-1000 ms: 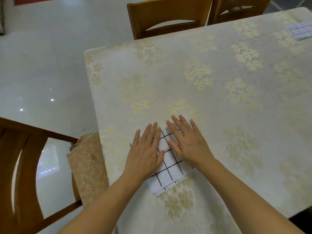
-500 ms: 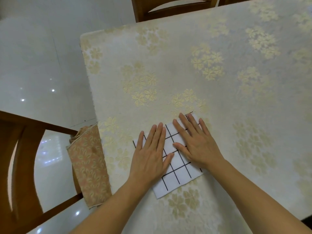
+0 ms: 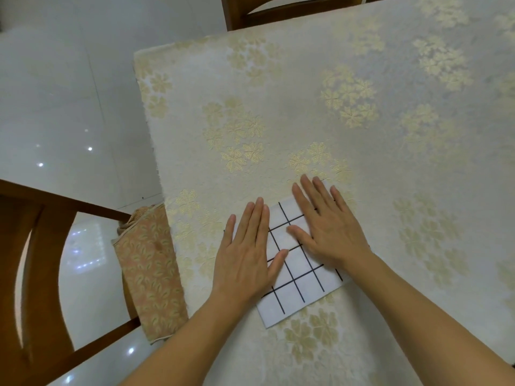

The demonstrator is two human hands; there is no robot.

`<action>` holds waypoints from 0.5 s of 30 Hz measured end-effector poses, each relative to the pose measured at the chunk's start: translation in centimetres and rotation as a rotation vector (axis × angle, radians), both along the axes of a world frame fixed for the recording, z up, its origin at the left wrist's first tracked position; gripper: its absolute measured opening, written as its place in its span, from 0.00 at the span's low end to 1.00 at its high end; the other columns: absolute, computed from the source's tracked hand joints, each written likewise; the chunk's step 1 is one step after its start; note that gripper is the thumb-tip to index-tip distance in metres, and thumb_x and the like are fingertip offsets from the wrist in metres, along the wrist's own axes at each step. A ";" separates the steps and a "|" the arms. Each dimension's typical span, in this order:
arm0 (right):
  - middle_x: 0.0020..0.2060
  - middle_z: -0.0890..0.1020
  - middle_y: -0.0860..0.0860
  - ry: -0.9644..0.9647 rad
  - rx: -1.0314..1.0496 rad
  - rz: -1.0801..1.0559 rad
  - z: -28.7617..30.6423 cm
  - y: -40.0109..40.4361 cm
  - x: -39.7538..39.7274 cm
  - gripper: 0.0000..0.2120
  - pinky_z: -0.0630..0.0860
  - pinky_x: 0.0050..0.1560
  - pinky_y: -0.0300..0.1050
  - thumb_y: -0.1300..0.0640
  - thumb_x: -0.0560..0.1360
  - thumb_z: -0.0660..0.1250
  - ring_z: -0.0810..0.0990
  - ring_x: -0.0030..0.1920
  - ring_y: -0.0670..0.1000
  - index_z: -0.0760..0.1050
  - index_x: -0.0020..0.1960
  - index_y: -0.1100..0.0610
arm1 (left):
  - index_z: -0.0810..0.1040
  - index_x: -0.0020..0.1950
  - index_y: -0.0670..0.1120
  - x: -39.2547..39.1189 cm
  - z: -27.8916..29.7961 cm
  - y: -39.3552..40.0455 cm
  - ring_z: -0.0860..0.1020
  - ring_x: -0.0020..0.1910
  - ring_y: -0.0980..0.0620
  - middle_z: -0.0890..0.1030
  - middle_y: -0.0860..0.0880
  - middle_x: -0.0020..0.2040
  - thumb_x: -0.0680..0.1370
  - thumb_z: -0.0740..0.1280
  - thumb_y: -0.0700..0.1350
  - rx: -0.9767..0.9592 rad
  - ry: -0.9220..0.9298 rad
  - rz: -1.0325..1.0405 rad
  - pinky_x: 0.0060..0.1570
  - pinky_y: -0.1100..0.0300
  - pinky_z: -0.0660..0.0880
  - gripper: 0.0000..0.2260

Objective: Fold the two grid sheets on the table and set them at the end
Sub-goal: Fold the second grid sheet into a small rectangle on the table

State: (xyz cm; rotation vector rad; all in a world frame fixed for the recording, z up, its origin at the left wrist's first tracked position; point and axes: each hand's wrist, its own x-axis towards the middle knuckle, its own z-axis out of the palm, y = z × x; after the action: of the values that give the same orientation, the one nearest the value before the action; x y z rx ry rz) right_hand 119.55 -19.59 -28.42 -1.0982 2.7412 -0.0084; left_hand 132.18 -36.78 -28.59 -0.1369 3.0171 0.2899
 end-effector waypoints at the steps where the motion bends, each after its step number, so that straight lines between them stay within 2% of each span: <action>1: 0.80 0.41 0.52 -0.004 -0.007 -0.032 0.2 0.2 -0.1 0.37 0.47 0.78 0.57 0.33 0.80 0.41 0.39 0.79 0.52 0.39 0.80 0.53 | 0.46 0.80 0.41 0.3 0.1 -0.3 0.44 0.80 0.49 0.45 0.45 0.82 0.82 0.48 0.64 -0.009 -0.003 0.003 0.77 0.43 0.51 0.35; 6: 0.80 0.43 0.53 -0.002 -0.085 -0.111 0.7 0.2 2.1 0.37 0.44 0.79 0.56 0.35 0.81 0.45 0.40 0.80 0.53 0.41 0.81 0.55 | 0.46 0.80 0.40 0.3 0.3 -0.8 0.43 0.80 0.48 0.44 0.44 0.81 0.82 0.47 0.63 0.000 0.002 -0.029 0.77 0.44 0.51 0.36; 15: 0.80 0.41 0.52 -0.020 -0.032 -0.172 0.3 1.1 3.1 0.38 0.48 0.78 0.57 0.33 0.80 0.45 0.39 0.80 0.52 0.39 0.81 0.53 | 0.42 0.80 0.41 0.2 0.6 -0.8 0.40 0.80 0.49 0.41 0.45 0.81 0.82 0.47 0.63 0.000 -0.053 -0.031 0.77 0.45 0.49 0.36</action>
State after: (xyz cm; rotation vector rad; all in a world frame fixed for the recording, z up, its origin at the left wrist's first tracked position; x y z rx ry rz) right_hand 122.62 -18.52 -28.08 -0.8621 2.8175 -0.0865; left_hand 132.41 -37.53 -28.03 -0.0965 2.9635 0.2785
